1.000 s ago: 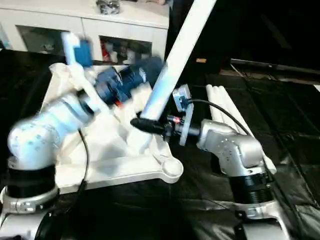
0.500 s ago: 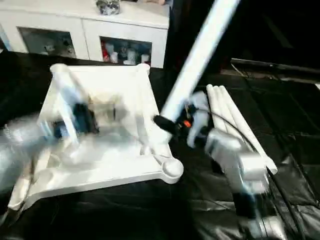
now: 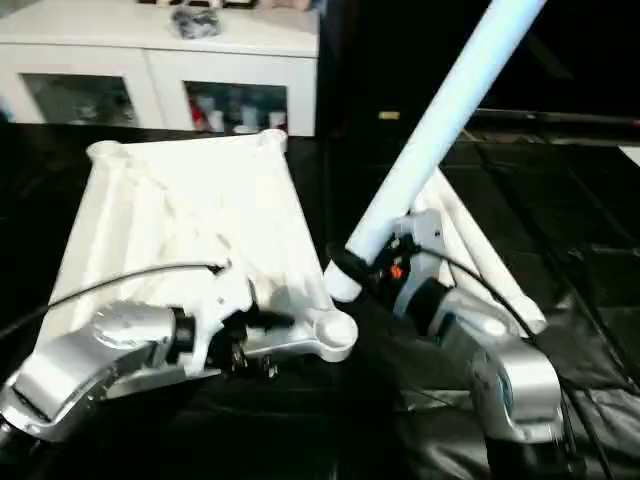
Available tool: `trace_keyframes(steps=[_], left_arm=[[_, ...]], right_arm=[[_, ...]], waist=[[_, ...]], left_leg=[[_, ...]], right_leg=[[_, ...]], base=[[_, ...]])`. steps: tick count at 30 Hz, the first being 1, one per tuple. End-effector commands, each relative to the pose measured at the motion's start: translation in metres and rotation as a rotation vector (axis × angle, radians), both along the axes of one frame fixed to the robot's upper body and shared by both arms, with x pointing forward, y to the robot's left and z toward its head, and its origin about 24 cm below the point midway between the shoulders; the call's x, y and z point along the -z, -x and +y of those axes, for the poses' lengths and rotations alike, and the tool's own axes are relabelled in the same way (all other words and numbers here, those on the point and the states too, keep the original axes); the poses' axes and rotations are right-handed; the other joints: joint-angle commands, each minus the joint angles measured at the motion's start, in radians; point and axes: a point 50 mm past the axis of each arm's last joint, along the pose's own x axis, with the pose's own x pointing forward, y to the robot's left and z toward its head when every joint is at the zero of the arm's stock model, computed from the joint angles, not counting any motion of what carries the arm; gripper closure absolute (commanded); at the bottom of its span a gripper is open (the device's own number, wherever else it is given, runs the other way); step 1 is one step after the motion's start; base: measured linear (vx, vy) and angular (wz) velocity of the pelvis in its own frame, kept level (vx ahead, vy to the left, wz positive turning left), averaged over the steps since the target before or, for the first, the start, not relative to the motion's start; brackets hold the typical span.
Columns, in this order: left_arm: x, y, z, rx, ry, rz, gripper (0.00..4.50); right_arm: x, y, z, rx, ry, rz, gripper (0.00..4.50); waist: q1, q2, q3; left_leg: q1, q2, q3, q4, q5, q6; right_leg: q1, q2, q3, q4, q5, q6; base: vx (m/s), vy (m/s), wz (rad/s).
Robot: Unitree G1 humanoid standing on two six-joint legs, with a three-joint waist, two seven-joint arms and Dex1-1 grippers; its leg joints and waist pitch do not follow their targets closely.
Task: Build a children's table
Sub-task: Insert table leg to table base
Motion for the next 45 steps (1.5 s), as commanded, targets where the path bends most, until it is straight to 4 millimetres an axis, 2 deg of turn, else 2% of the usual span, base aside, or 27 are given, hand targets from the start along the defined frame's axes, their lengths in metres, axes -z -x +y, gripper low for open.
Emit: trace_keyframes(steps=[1, 2, 4, 9, 12, 13, 17, 18, 29, 35, 39, 40, 42, 43, 45], left_arm=[[0.006, -0.003, 0.004, -0.043, -0.057, -0.003, 1.85], [0.009, -0.007, 0.007, -0.082, -0.099, -0.023, 2.12], [0.012, -0.012, 0.01, -0.128, -0.139, -0.039, 2.23], [0.013, -0.01, 0.013, -0.131, -0.16, -0.01, 2.66], [0.015, -0.006, 0.013, -0.122, -0.171, 0.006, 2.93], [0.015, -0.005, 0.013, -0.116, -0.175, 0.01, 3.11], [0.017, -0.004, 0.014, -0.104, -0.19, 0.012, 3.29], [0.016, -0.004, 0.014, -0.109, -0.192, 0.005, 3.47], [0.015, -0.023, 0.022, -0.174, -0.163, -0.098, 4.28], [0.01, -0.029, 0.025, -0.183, -0.138, -0.118, 4.49], [0.01, -0.03, 0.027, -0.159, -0.125, -0.104, 4.5], [0.011, -0.03, 0.027, -0.148, -0.111, -0.088, 4.5], [0.011, -0.03, 0.027, -0.145, -0.107, -0.084, 4.5], [0.013, -0.03, 0.026, -0.124, -0.105, -0.078, 4.5], [0.015, -0.029, 0.026, -0.096, -0.108, -0.077, 4.5]], right_arm=[[-0.004, 0.001, 0.001, -0.006, 0.018, -0.021, 2.58], [-0.003, 0.002, 0.002, -0.013, 0.027, -0.02, 2.58], [-0.003, 0.003, 0.005, -0.026, 0.03, -0.015, 2.58], [-0.002, 0.004, 0.007, -0.038, 0.038, -0.014, 2.58], [-0.001, 0.003, 0.007, -0.034, 0.042, -0.013, 2.58], [0.0, 0.003, 0.007, -0.031, 0.047, -0.014, 2.58], [0.0, 0.002, 0.006, -0.026, 0.052, -0.016, 2.58], [0.0, 0.001, 0.006, -0.026, 0.051, -0.016, 2.58], [-0.001, -0.003, 0.007, -0.031, 0.039, -0.03, 2.58], [-0.002, -0.006, 0.008, -0.032, 0.033, -0.039, 2.58], [-0.002, -0.007, 0.009, -0.051, 0.03, -0.032, 2.58], [0.0, -0.006, 0.012, -0.091, 0.034, -0.007, 2.58], [0.001, -0.006, 0.012, -0.103, 0.035, 0.001, 2.58], [0.004, -0.006, 0.015, -0.139, 0.055, 0.017, 2.58], [0.007, -0.01, 0.017, -0.141, 0.069, 0.029, 2.58]], waist=[[-0.001, -0.005, -0.059], [-0.004, -0.004, -0.058], [-0.006, -0.005, -0.06], [-0.004, -0.005, -0.059], [-0.003, -0.007, -0.058], [-0.003, -0.004, -0.057], [-0.003, -0.006, -0.057], [-0.003, -0.006, -0.057], [-0.002, -0.009, -0.058], [-0.008, -0.007, -0.062], [-0.005, -0.009, -0.066], [-0.005, -0.011, -0.066], [-0.003, -0.01, -0.065], [-0.003, -0.018, -0.064], [-0.001, -0.014, -0.062]], left_leg=[[0.008, 0.033, -0.011, -0.061, -0.171, -0.014], [0.007, 0.031, -0.011, -0.06, -0.169, -0.011], [0.006, 0.03, -0.011, -0.06, -0.158, -0.006], [0.009, 0.033, -0.011, -0.06, -0.161, -0.004], [0.008, 0.033, -0.01, -0.06, -0.163, -0.003], [0.008, 0.032, -0.011, -0.061, -0.165, -0.003], [0.009, 0.032, -0.011, -0.06, -0.166, -0.002], [0.008, 0.032, -0.01, -0.061, -0.166, -0.002], [0.005, 0.03, -0.011, -0.06, -0.16, 0.004], [0.003, 0.031, -0.012, -0.059, -0.142, 0.003], [0.002, 0.031, -0.01, -0.056, -0.11, 0.014], [0.002, 0.031, -0.009, -0.056, -0.11, 0.017], [0.002, 0.032, -0.009, -0.056, -0.108, 0.02], [0.003, 0.033, -0.007, -0.056, -0.116, 0.021], [0.004, 0.035, -0.008, -0.058, -0.122, 0.017]], right_leg=[[0.038, -0.099, 0.06, -0.095, -0.255, -0.088], [0.037, -0.099, 0.06, -0.097, -0.266, -0.084], [0.038, -0.098, 0.059, -0.097, -0.262, -0.075], [0.034, -0.1, 0.06, -0.096, -0.258, -0.091], [0.034, -0.101, 0.061, -0.098, -0.273, -0.088], [0.034, -0.101, 0.06, -0.099, -0.282, -0.085], [0.034, -0.101, 0.061, -0.1, -0.294, -0.077], [0.033, -0.101, 0.06, -0.101, -0.294, -0.077], [0.035, -0.101, 0.06, -0.103, -0.29, -0.067], [0.039, -0.102, 0.06, -0.093, -0.222, -0.091], [0.04, -0.1, 0.06, -0.085, -0.147, -0.11], [0.04, -0.101, 0.059, -0.086, -0.148, -0.109], [0.039, -0.101, 0.059, -0.086, -0.156, -0.11], [0.038, -0.102, 0.06, -0.088, -0.169, -0.108], [0.037, -0.104, 0.06, -0.089, -0.193, -0.103]], base=[[0.0, 0.0, 0.0], [0.0, 0.0, 0.0], [0.0, 0.0, 0.0], [0.0, 0.0, 0.0], [0.0, 0.0, 0.0], [0.0, 0.0, 0.0], [0.0, 0.0, 0.0], [0.0, 0.0, 0.0], [0.0, 0.0, 0.0], [0.0, 0.0, 0.0], [0.0, 0.0, 0.0], [0.0, 0.0, 0.0], [0.0, 0.0, 0.0], [0.0, 0.0, 0.0], [0.0, 0.0, 0.0]])
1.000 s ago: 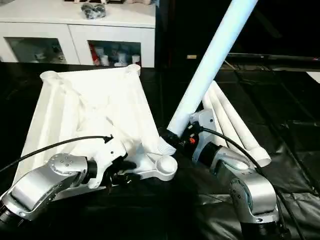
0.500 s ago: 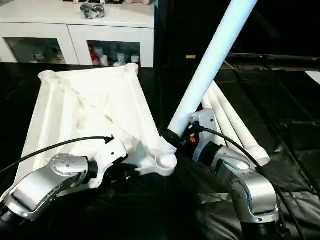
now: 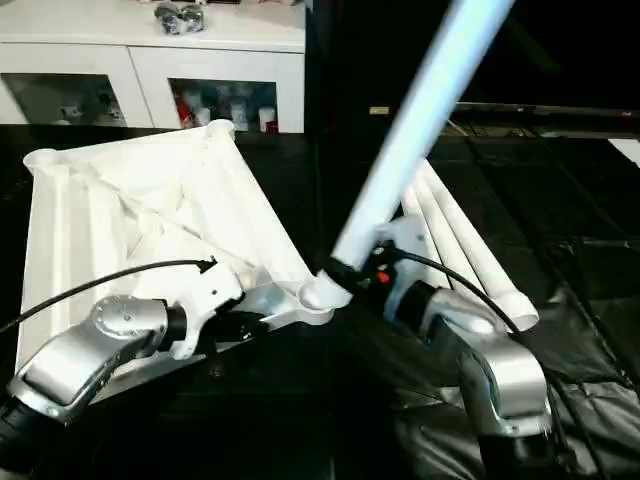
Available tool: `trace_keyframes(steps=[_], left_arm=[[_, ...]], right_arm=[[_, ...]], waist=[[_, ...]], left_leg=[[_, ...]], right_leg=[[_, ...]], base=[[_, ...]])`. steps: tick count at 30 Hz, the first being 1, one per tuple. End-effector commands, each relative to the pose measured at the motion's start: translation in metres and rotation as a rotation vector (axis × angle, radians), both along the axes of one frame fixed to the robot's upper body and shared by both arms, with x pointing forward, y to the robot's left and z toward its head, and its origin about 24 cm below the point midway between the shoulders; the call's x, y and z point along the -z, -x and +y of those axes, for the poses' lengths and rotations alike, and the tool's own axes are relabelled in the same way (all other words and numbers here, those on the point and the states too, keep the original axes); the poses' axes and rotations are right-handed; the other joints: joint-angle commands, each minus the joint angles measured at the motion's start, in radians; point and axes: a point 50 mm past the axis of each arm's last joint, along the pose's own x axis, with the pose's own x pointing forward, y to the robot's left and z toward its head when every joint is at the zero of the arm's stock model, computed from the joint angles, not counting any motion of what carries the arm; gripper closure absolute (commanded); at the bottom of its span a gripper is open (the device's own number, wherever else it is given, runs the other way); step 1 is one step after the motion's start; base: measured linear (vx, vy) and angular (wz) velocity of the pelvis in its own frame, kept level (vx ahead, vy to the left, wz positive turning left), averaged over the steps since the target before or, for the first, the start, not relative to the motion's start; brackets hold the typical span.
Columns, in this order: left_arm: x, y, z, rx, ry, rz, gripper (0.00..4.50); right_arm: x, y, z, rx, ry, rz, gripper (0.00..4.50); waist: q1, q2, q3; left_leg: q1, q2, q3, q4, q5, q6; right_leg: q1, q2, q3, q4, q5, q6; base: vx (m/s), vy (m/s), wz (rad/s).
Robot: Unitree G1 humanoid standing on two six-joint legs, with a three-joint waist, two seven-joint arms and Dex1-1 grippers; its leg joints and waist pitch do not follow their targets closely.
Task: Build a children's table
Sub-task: Insert table leg to table base
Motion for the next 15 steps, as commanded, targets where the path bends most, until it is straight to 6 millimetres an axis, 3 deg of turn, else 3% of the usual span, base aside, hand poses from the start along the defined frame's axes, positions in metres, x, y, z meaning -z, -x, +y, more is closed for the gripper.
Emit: trace_keyframes(steps=[1, 2, 4, 5, 6, 7, 8, 10, 12, 15], left_arm=[[-0.003, -0.002, 0.001, 0.029, 0.016, -0.015, 4.5], [-0.003, -0.002, 0.0, 0.047, 0.018, -0.016, 4.5], [-0.002, -0.001, 0.0, 0.07, 0.016, -0.009, 4.5], [-0.001, -0.001, 0.0, 0.081, 0.012, -0.008, 4.5], [-0.001, -0.001, 0.0, 0.083, 0.012, -0.006, 4.5], [0.0, -0.002, 0.0, 0.081, 0.014, -0.001, 4.5], [0.0, -0.002, 0.0, 0.082, 0.012, -0.001, 4.5], [0.002, -0.003, 0.002, 0.088, -0.01, 0.003, 4.5], [0.003, -0.004, 0.003, 0.091, -0.023, 0.008, 4.5], [0.005, -0.006, 0.006, 0.107, -0.047, 0.011, 4.5]], right_arm=[[0.0, -0.005, 0.002, -0.007, 0.012, 0.004, 2.58], [0.001, -0.009, 0.004, -0.012, 0.016, 0.008, 2.58], [0.003, -0.014, 0.007, -0.035, 0.022, 0.018, 2.58], [0.004, -0.016, 0.008, -0.048, 0.026, 0.019, 2.58], [0.004, -0.018, 0.01, -0.059, 0.034, 0.015, 2.58], [0.005, -0.019, 0.011, -0.072, 0.047, 0.011, 2.58], [0.006, -0.019, 0.011, -0.076, 0.05, 0.01, 2.58], [0.008, -0.022, 0.014, -0.105, 0.066, 0.011, 2.58], [0.01, -0.023, 0.015, -0.128, 0.079, 0.02, 2.58], [0.013, -0.025, 0.017, -0.175, 0.116, 0.036, 2.59]], waist=[[0.003, -0.008, -0.061], [0.003, -0.016, -0.062], [0.003, -0.014, -0.06], [0.003, -0.02, -0.061], [0.004, -0.016, -0.06], [0.004, -0.022, -0.06], [0.005, -0.018, -0.061], [0.007, -0.024, -0.061], [0.009, -0.024, -0.062], [0.007, -0.029, -0.057]], left_leg=[[0.009, 0.034, -0.009, -0.058, -0.124, 0.016], [0.008, 0.034, -0.009, -0.058, -0.122, 0.015], [0.011, 0.034, -0.008, -0.057, -0.13, 0.013], [0.01, 0.034, -0.007, -0.057, -0.13, 0.015], [0.01, 0.035, -0.008, -0.058, -0.123, 0.014], [0.01, 0.036, -0.007, -0.058, -0.121, 0.015], [0.01, 0.036, -0.008, -0.058, -0.115, 0.015], [0.01, 0.036, -0.006, -0.058, -0.109, 0.019], [0.01, 0.036, -0.007, -0.058, -0.112, 0.019], [0.013, 0.037, -0.007, -0.061, -0.143, 0.011]], right_leg=[[0.042, -0.104, 0.06, -0.09, -0.2, -0.098], [0.044, -0.105, 0.06, -0.089, -0.205, -0.096], [0.041, -0.107, 0.06, -0.091, -0.236, -0.098], [0.042, -0.107, 0.06, -0.091, -0.239, -0.097], [0.041, -0.107, 0.06, -0.089, -0.235, -0.095], [0.041, -0.108, 0.06, -0.089, -0.232, -0.094], [0.041, -0.107, 0.06, -0.087, -0.221, -0.097], [0.042, -0.108, 0.06, -0.085, -0.205, -0.098], [0.042, -0.109, 0.06, -0.085, -0.205, -0.098], [0.039, -0.111, 0.059, -0.092, -0.273, -0.089]], base=[[0.0, 0.0, 0.0], [0.0, 0.0, 0.0], [0.0, 0.0, 0.0], [0.0, 0.0, 0.0], [0.0, 0.0, 0.0], [0.0, 0.0, 0.0], [0.0, 0.0, 0.0], [0.0, 0.0, 0.0], [0.0, 0.0, 0.0], [0.0, 0.0, 0.0]])
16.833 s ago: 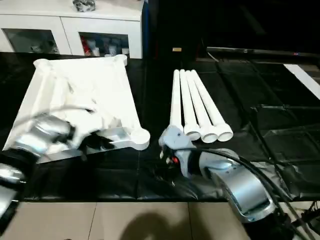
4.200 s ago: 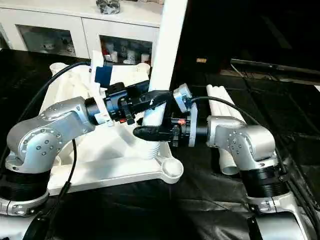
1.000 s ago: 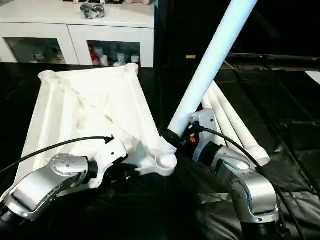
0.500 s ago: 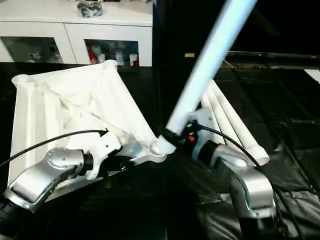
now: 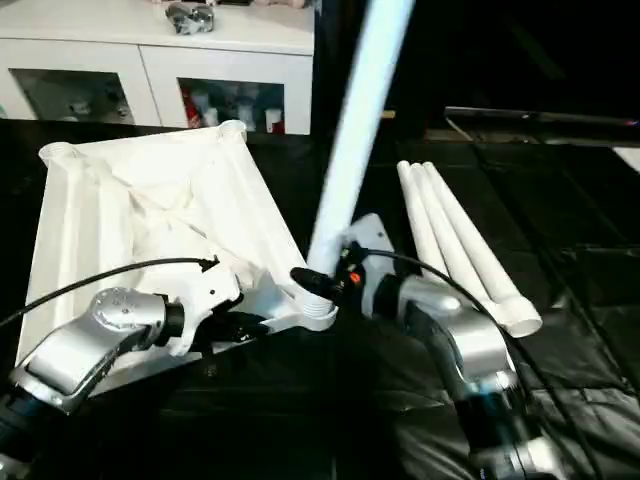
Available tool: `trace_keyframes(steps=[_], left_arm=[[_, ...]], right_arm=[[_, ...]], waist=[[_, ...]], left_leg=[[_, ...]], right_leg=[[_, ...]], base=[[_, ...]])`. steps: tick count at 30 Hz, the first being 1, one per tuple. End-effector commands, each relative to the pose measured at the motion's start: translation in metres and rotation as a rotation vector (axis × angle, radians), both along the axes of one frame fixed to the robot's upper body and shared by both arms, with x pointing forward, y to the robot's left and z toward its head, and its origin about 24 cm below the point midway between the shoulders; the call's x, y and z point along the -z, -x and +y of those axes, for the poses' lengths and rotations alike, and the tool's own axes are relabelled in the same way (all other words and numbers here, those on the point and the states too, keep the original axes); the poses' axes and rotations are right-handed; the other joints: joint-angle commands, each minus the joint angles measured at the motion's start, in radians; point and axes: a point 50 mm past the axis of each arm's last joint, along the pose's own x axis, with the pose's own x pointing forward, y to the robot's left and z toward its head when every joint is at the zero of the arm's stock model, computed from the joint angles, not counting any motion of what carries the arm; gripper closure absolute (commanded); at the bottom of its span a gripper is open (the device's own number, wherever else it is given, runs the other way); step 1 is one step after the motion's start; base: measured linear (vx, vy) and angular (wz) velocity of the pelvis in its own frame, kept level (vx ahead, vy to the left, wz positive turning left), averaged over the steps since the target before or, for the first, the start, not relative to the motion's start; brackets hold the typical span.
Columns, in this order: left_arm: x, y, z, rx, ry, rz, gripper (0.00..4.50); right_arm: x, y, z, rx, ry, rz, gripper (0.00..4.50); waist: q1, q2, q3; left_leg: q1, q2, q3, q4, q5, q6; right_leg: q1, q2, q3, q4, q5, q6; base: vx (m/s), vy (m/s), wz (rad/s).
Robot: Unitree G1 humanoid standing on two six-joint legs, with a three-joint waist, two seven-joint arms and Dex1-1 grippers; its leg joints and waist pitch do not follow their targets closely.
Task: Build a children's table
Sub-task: Insert table leg to table base
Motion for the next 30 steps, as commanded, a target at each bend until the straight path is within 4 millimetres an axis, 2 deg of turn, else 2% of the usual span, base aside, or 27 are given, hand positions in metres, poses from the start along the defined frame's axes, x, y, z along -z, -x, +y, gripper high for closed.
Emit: trace_keyframes(steps=[1, 3, 6, 10, 11, 13, 14, 16, 17, 18, 19, 21, 22, 24, 25, 27, 28, 29, 30], left_arm=[[0.004, 0.0, 0.002, 0.022, -0.026, 0.012, 4.5], [0.004, -0.002, 0.003, 0.033, -0.028, 0.012, 4.5], [0.003, -0.002, 0.002, 0.075, -0.021, 0.014, 4.5], [0.002, -0.003, 0.002, 0.097, -0.023, 0.022, 4.5], [0.002, -0.003, 0.002, 0.1, -0.024, 0.022, 4.5], [0.002, -0.004, 0.002, 0.103, -0.025, 0.023, 4.5], [0.002, -0.004, 0.002, 0.104, -0.026, 0.024, 4.5], [0.002, -0.006, 0.003, 0.104, -0.027, 0.027, 4.5], [0.002, -0.007, 0.003, 0.104, -0.028, 0.027, 4.5], [0.002, -0.008, 0.004, 0.105, -0.028, 0.028, 4.5], [0.002, -0.009, 0.004, 0.11, -0.028, 0.028, 4.5], [0.002, -0.009, 0.004, 0.113, -0.028, 0.028, 4.5], [0.002, -0.009, 0.004, 0.116, -0.028, 0.029, 4.5], [0.002, -0.01, 0.004, 0.12, -0.029, 0.03, 4.5], [0.002, -0.01, 0.004, 0.126, -0.031, 0.033, 4.5], [0.002, -0.01, 0.004, 0.13, -0.032, 0.035, 4.5], [0.002, -0.01, 0.004, 0.136, -0.033, 0.039, 4.5], [0.002, -0.01, 0.004, 0.14, -0.034, 0.04, 4.5], [0.003, -0.011, 0.004, 0.143, -0.035, 0.042, 4.5]], right_arm=[[0.003, -0.001, 0.001, -0.033, 0.034, 0.004, 2.59], [0.004, -0.002, 0.0, -0.051, 0.05, 0.001, 2.59], [0.006, -0.005, -0.001, -0.056, 0.061, -0.001, 2.59], [0.01, -0.007, -0.003, -0.074, 0.093, 0.01, 2.59], [0.01, -0.007, -0.004, -0.074, 0.094, 0.011, 2.59], [0.011, -0.007, -0.005, -0.076, 0.094, 0.011, 2.59], [0.011, -0.006, -0.006, -0.076, 0.094, 0.011, 2.59], [0.01, -0.005, -0.008, -0.074, 0.08, 0.016, 2.59], [0.01, -0.004, -0.009, -0.073, 0.064, 0.018, 2.59], [0.01, -0.003, -0.009, -0.073, 0.056, 0.019, 2.59], [0.01, -0.001, -0.009, -0.075, 0.042, 0.023, 2.59], [0.01, 0.0, -0.01, -0.074, 0.036, 0.025, 2.59], [0.011, 0.002, -0.01, -0.07, 0.03, 0.027, 2.59], [0.012, 0.003, -0.011, -0.065, 0.025, 0.027, 2.59], [0.012, 0.005, -0.011, -0.053, 0.011, 0.024, 2.59], [0.012, 0.006, -0.012, -0.046, 0.001, 0.022, 2.59], [0.012, 0.008, -0.013, -0.041, -0.01, 0.023, 2.59], [0.012, 0.008, -0.013, -0.04, -0.012, 0.023, 2.59], [0.012, 0.009, -0.013, -0.038, -0.012, 0.022, 2.59]], waist=[[0.003, -0.011, -0.056], [0.002, -0.016, -0.052], [0.002, -0.017, -0.054], [0.004, -0.019, -0.057], [0.005, -0.015, -0.058], [0.007, -0.017, -0.059], [0.009, -0.012, -0.06], [0.011, -0.012, -0.062], [0.013, -0.003, -0.061], [0.014, -0.009, -0.062], [0.018, 0.005, -0.061], [0.016, -0.004, -0.06], [0.017, 0.008, -0.06], [0.016, 0.003, -0.06], [0.02, 0.026, -0.06], [0.017, 0.015, -0.06], [0.02, 0.029, -0.061], [0.02, 0.03, -0.062], [0.02, 0.024, -0.063]], left_leg=[[0.014, 0.039, -0.008, -0.061, -0.15, 0.008], [0.016, 0.038, -0.009, -0.064, -0.18, 0.002], [0.02, 0.04, -0.012, -0.066, -0.199, -0.007], [0.019, 0.042, -0.012, -0.066, -0.194, -0.009], [0.019, 0.042, -0.013, -0.066, -0.19, -0.009], [0.019, 0.042, -0.011, -0.065, -0.181, -0.008], [0.02, 0.042, -0.012, -0.064, -0.181, -0.009], [0.02, 0.042, -0.011, -0.064, -0.176, -0.01], [0.02, 0.041, -0.012, -0.064, -0.179, -0.01], [0.02, 0.042, -0.012, -0.064, -0.186, -0.013], [0.021, 0.043, -0.014, -0.065, -0.196, -0.016], [0.023, 0.042, -0.014, -0.067, -0.218, -0.019], [0.026, 0.043, -0.015, -0.068, -0.238, -0.022], [0.025, 0.042, -0.016, -0.068, -0.248, -0.023], [0.028, 0.042, -0.018, -0.068, -0.258, -0.027], [0.028, 0.043, -0.018, -0.07, -0.27, -0.028], [0.028, 0.042, -0.02, -0.067, -0.266, -0.028], [0.029, 0.043, -0.019, -0.068, -0.268, -0.027], [0.025, 0.043, -0.019, -0.068, -0.256, -0.025]], right_leg=[[0.036, -0.111, 0.061, -0.096, -0.282, -0.087], [0.034, -0.112, 0.059, -0.101, -0.33, -0.082], [0.033, -0.114, 0.059, -0.103, -0.353, -0.08], [0.036, -0.113, 0.06, -0.097, -0.308, -0.099], [0.036, -0.114, 0.06, -0.096, -0.299, -0.101], [0.037, -0.113, 0.06, -0.094, -0.263, -0.111], [0.037, -0.114, 0.061, -0.092, -0.258, -0.113], [0.039, -0.111, 0.06, -0.09, -0.226, -0.121], [0.039, -0.112, 0.061, -0.091, -0.226, -0.122], [0.04, -0.112, 0.061, -0.092, -0.227, -0.123], [0.039, -0.114, 0.061, -0.091, -0.231, -0.124], [0.039, -0.111, 0.059, -0.096, -0.253, -0.121], [0.036, -0.111, 0.059, -0.1, -0.266, -0.121], [0.038, -0.112, 0.059, -0.099, -0.282, -0.121], [0.034, -0.114, 0.06, -0.103, -0.292, -0.12], [0.038, -0.112, 0.059, -0.102, -0.293, -0.126], [0.036, -0.113, 0.059, -0.1, -0.291, -0.129], [0.036, -0.113, 0.059, -0.103, -0.288, -0.129], [0.041, -0.112, 0.059, -0.1, -0.264, -0.133]], base=[[0.0, 0.0, 0.0], [0.0, 0.0, 0.0], [0.0, 0.0, 0.0], [0.0, 0.0, 0.0], [0.0, 0.0, 0.0], [0.0, 0.0, 0.0], [0.0, 0.0, 0.0], [0.0, 0.0, 0.0], [0.0, 0.0, 0.0], [0.0, 0.0, 0.0], [0.0, 0.0, 0.0], [0.0, 0.0, 0.0], [0.0, 0.0, 0.0], [0.0, 0.0, 0.0], [0.0, 0.0, 0.0], [0.0, 0.0, 0.0], [0.0, 0.0, 0.0], [0.0, 0.0, 0.0], [0.0, 0.0, 0.0]])
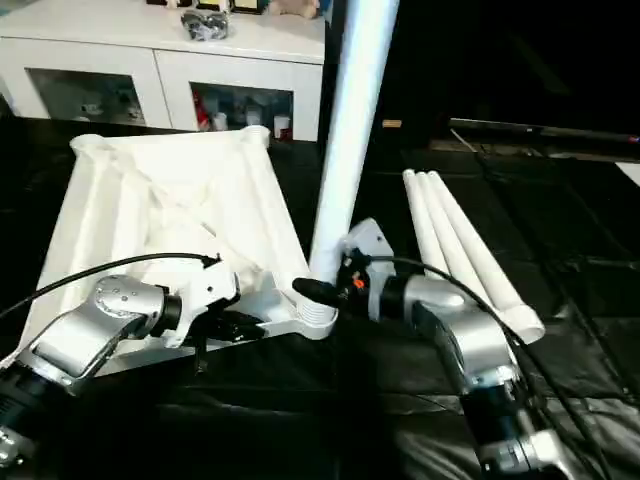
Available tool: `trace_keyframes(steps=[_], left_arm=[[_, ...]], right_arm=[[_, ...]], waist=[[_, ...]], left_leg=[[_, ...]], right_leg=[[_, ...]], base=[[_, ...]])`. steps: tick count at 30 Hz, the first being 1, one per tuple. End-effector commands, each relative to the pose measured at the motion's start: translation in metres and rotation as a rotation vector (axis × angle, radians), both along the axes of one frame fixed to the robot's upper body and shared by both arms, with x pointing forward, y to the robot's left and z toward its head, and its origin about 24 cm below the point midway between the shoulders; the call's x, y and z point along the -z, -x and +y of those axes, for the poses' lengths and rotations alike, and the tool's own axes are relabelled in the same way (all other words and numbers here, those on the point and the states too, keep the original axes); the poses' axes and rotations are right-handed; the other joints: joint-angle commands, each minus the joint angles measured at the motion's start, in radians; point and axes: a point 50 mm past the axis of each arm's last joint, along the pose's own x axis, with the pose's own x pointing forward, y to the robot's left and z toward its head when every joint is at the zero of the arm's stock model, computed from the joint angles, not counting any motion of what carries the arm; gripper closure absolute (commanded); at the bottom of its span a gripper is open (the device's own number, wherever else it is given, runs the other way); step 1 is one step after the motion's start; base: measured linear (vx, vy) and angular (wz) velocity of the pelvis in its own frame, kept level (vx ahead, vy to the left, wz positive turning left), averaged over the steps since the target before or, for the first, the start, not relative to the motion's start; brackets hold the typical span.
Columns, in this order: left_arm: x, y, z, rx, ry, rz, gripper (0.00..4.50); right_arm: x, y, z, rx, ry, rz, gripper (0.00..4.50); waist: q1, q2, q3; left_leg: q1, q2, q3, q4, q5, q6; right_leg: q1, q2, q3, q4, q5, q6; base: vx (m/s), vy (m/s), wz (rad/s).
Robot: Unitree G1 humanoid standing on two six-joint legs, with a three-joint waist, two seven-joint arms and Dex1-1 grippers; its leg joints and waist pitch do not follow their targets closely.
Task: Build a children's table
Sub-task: Insert table leg to table base
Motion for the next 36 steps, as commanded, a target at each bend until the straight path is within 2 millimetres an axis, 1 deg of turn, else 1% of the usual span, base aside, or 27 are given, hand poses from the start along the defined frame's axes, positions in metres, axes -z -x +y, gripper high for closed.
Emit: trace_keyframes(steps=[1, 2, 3, 4, 9, 10, 11, 13, 14, 15, 16, 17, 18, 23, 30, 31, 34, 35, 36], left_arm=[[0.0, -0.001, -0.002, 0.031, -0.019, 0.004, 4.5], [0.0, -0.001, -0.002, 0.035, -0.02, 0.006, 4.5], [0.0, -0.001, -0.002, 0.041, -0.021, 0.007, 4.5], [0.0, -0.001, -0.002, 0.056, -0.023, 0.009, 4.5], [0.0, 0.0, -0.004, 0.079, -0.027, 0.012, 4.5], [0.001, 0.001, -0.003, 0.081, -0.035, 0.013, 4.5], [0.002, 0.001, -0.003, 0.071, -0.044, 0.011, 4.5], [0.003, 0.0, -0.002, 0.054, -0.054, 0.011, 4.5], [0.003, 0.0, -0.001, 0.044, -0.062, 0.012, 4.5], [0.004, -0.001, 0.0, 0.032, -0.071, 0.014, 4.5], [0.004, -0.001, 0.001, 0.021, -0.079, 0.015, 4.5], [0.005, -0.001, 0.002, 0.009, -0.086, 0.019, 4.5], [0.005, -0.001, 0.002, 0.009, -0.086, 0.019, 4.5], [0.004, -0.001, 0.001, -0.026, -0.072, 0.035, 4.5], [0.002, 0.001, -0.002, -0.004, -0.07, 0.016, 4.5], [0.001, 0.002, -0.003, 0.017, -0.067, 0.008, 4.5], [0.001, 0.003, -0.003, 0.036, -0.07, 0.003, 4.5], [0.001, 0.004, -0.004, 0.043, -0.07, 0.002, 4.5], [0.001, 0.004, -0.004, 0.046, -0.07, 0.002, 4.5]], right_arm=[[0.003, 0.003, -0.002, 0.006, 0.005, 0.019, 2.59], [0.003, 0.004, -0.003, 0.009, 0.005, 0.021, 2.59], [0.005, 0.004, -0.003, 0.011, 0.007, 0.022, 2.59], [0.007, 0.004, -0.003, 0.007, 0.006, 0.025, 2.59], [0.008, 0.003, 0.0, -0.015, 0.006, 0.023, 2.59], [0.009, 0.002, 0.001, -0.019, 0.009, 0.023, 2.59], [0.009, 0.002, 0.001, -0.024, 0.012, 0.023, 2.59], [0.009, 0.003, 0.001, -0.03, 0.014, 0.022, 2.59], [0.009, 0.003, 0.001, -0.031, 0.014, 0.022, 2.59], [0.01, 0.003, 0.0, -0.03, 0.016, 0.02, 2.59], [0.011, 0.003, -0.001, -0.028, 0.019, 0.016, 2.59], [0.012, 0.004, -0.001, -0.026, 0.019, 0.016, 2.59], [0.012, 0.004, -0.001, -0.026, 0.019, 0.016, 2.59], [0.015, 0.006, -0.003, -0.021, 0.011, 0.013, 2.59], [0.017, 0.009, -0.002, -0.036, 0.012, 0.012, 2.59], [0.018, 0.009, -0.002, -0.041, 0.018, 0.011, 2.59], [0.019, 0.008, -0.002, -0.043, 0.021, 0.011, 2.59], [0.018, 0.007, -0.001, -0.039, 0.013, 0.013, 2.59], [0.018, 0.005, -0.001, -0.03, 0.0, 0.016, 2.59]], waist=[[-0.001, 0.019, -0.057], [-0.002, 0.017, -0.057], [-0.002, 0.023, -0.058], [-0.003, 0.023, -0.057], [-0.006, 0.024, -0.056], [-0.005, 0.017, -0.056], [-0.005, 0.019, -0.055], [-0.006, 0.012, -0.054], [-0.005, 0.013, -0.054], [-0.005, 0.011, -0.054], [-0.004, 0.012, -0.054], [-0.005, 0.009, -0.053], [-0.005, 0.011, -0.052], [-0.005, 0.01, -0.052], [-0.006, 0.012, -0.051], [-0.005, 0.015, -0.05], [-0.006, 0.014, -0.051], [-0.006, 0.016, -0.051], [-0.007, 0.015, -0.051]], left_leg=[[0.017, 0.042, -0.02, -0.068, -0.248, -0.024], [0.016, 0.042, -0.019, -0.067, -0.237, -0.02], [0.017, 0.041, -0.018, -0.066, -0.235, -0.018], [0.015, 0.041, -0.019, -0.066, -0.234, -0.018], [0.015, 0.042, -0.019, -0.067, -0.244, -0.016], [0.015, 0.042, -0.018, -0.067, -0.239, -0.013], [0.014, 0.043, -0.018, -0.068, -0.237, -0.012], [0.014, 0.042, -0.016, -0.067, -0.236, -0.008], [0.015, 0.043, -0.017, -0.067, -0.233, -0.007], [0.014, 0.043, -0.016, -0.068, -0.23, -0.006], [0.014, 0.043, -0.017, -0.068, -0.229, -0.006], [0.014, 0.043, -0.016, -0.068, -0.231, -0.005], [0.015, 0.043, -0.017, -0.069, -0.235, -0.005], [0.014, 0.042, -0.017, -0.069, -0.238, -0.003], [0.015, 0.042, -0.018, -0.071, -0.25, -0.002], [0.015, 0.042, -0.018, -0.071, -0.254, -0.002], [0.015, 0.043, -0.019, -0.072, -0.259, -0.004], [0.015, 0.043, -0.019, -0.072, -0.259, -0.004], [0.014, 0.042, -0.019, -0.072, -0.26, -0.004]], right_leg=[[0.031, -0.11, 0.061, -0.096, -0.252, -0.135], [0.031, -0.109, 0.06, -0.095, -0.237, -0.138], [0.03, -0.109, 0.06, -0.095, -0.231, -0.141], [0.032, -0.109, 0.06, -0.094, -0.229, -0.144], [0.03, -0.109, 0.059, -0.096, -0.253, -0.142], [0.032, -0.112, 0.06, -0.096, -0.262, -0.14], [0.031, -0.112, 0.06, -0.097, -0.266, -0.138], [0.03, -0.112, 0.061, -0.1, -0.286, -0.132], [0.03, -0.113, 0.061, -0.099, -0.288, -0.131], [0.03, -0.112, 0.061, -0.099, -0.29, -0.129], [0.029, -0.113, 0.061, -0.098, -0.291, -0.129], [0.028, -0.113, 0.061, -0.1, -0.3, -0.126], [0.027, -0.112, 0.061, -0.1, -0.31, -0.125], [0.027, -0.114, 0.061, -0.103, -0.328, -0.121], [0.025, -0.112, 0.061, -0.105, -0.328, -0.12], [0.025, -0.112, 0.061, -0.105, -0.333, -0.12], [0.024, -0.112, 0.061, -0.105, -0.335, -0.119], [0.024, -0.112, 0.061, -0.105, -0.333, -0.12], [0.025, -0.112, 0.061, -0.105, -0.332, -0.121]], base=[[0.0, 0.0, 0.0], [0.0, 0.0, 0.0], [0.0, 0.0, 0.0], [0.0, 0.0, 0.0], [0.0, 0.0, 0.0], [0.0, 0.0, 0.0], [0.0, 0.0, 0.0], [0.0, 0.0, 0.0], [0.0, 0.0, 0.0], [0.0, 0.0, 0.0], [0.0, 0.0, 0.0], [0.0, 0.0, 0.0], [0.0, 0.0, 0.0], [0.0, 0.0, 0.0], [0.0, 0.0, 0.0], [0.0, 0.0, 0.0], [0.0, 0.0, 0.0], [0.0, 0.0, 0.0], [0.0, 0.0, 0.0]])
